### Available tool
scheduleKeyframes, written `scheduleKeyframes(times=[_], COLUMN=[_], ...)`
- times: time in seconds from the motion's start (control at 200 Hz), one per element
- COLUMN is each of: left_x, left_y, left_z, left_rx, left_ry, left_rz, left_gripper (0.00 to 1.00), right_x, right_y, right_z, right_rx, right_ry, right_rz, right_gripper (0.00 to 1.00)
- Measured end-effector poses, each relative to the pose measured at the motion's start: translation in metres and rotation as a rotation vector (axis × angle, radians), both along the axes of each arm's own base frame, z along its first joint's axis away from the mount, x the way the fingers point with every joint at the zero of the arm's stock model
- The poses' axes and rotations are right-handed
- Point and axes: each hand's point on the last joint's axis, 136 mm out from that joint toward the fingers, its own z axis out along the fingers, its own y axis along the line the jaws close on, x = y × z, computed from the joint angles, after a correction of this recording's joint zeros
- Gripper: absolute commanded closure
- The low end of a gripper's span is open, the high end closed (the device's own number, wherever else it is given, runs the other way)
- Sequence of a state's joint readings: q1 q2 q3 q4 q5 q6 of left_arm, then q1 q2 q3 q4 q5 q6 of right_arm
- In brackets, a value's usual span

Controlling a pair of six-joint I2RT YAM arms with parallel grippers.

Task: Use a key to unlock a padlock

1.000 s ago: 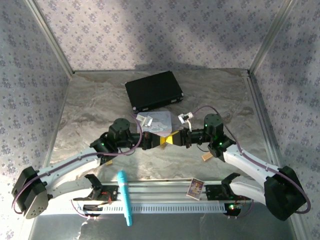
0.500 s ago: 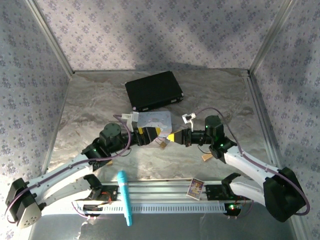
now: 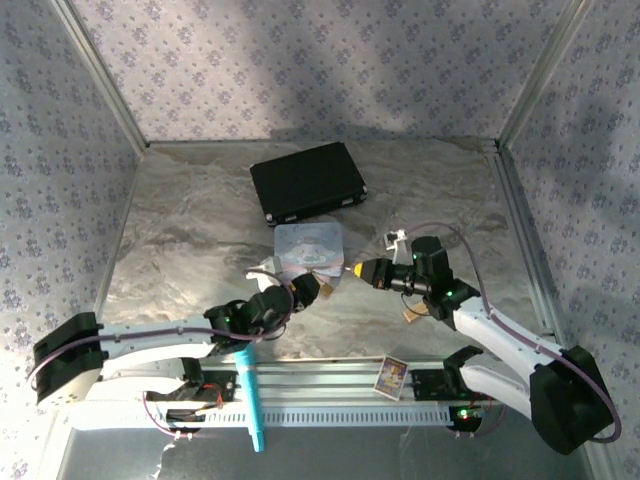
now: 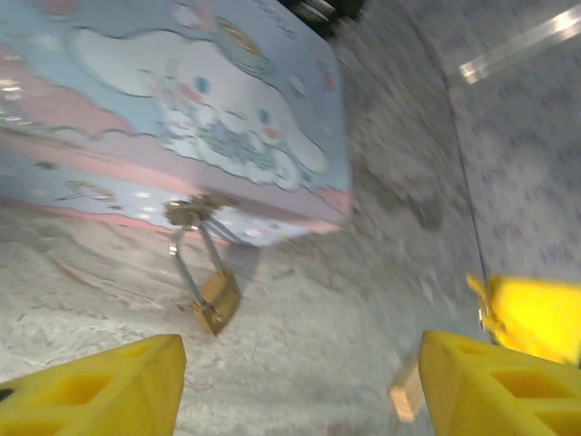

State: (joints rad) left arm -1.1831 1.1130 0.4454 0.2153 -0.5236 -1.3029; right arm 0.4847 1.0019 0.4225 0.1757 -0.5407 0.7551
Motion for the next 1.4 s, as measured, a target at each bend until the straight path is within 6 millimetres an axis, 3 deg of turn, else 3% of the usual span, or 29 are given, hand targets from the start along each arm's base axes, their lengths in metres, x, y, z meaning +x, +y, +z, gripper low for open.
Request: scheduleKeyframes(times=[0.155, 0.545, 0.73, 0.989, 1.099, 1.399], left_x=[0.011, 0.029, 0.035, 0.037, 0.039, 0.034], left_y=[0.003, -0.025, -0.047, -0.050, -0.049, -0.044], left_z=[-0.025, -0.087, -0.086, -0.096, -0.099, -0.106], left_rx=[0.025, 0.051, 0.016, 0.098, 0.132, 0.144], left_ry=[0.050, 0.189, 0.205, 0.251, 0.265, 0.307], left_rz=[0.122, 0.153, 0.134, 0.162, 0.169, 0.160], left_gripper=[0.35, 0.36, 0.43, 0.57, 0.58, 0.79], right_x=[-0.004, -0.005, -0.005, -0.003, -0.003, -0.003], right_y=[-0.006, -0.018, -0.024, -0.030, -0.031, -0.031], right_z=[-0.011, -0.021, -0.024, -0.025, -0.025, -0.025], right_rx=[-0.022, -0.030, -0.024, -0.017, -0.015, -0.008], right_ry=[0.020, 0.037, 0.048, 0.050, 0.052, 0.056], right_rz=[-0.021, -0.061, -0.079, -0.102, -0.102, -0.099], right_gripper=[1.00, 1.00, 1.00, 1.00, 1.00, 1.00])
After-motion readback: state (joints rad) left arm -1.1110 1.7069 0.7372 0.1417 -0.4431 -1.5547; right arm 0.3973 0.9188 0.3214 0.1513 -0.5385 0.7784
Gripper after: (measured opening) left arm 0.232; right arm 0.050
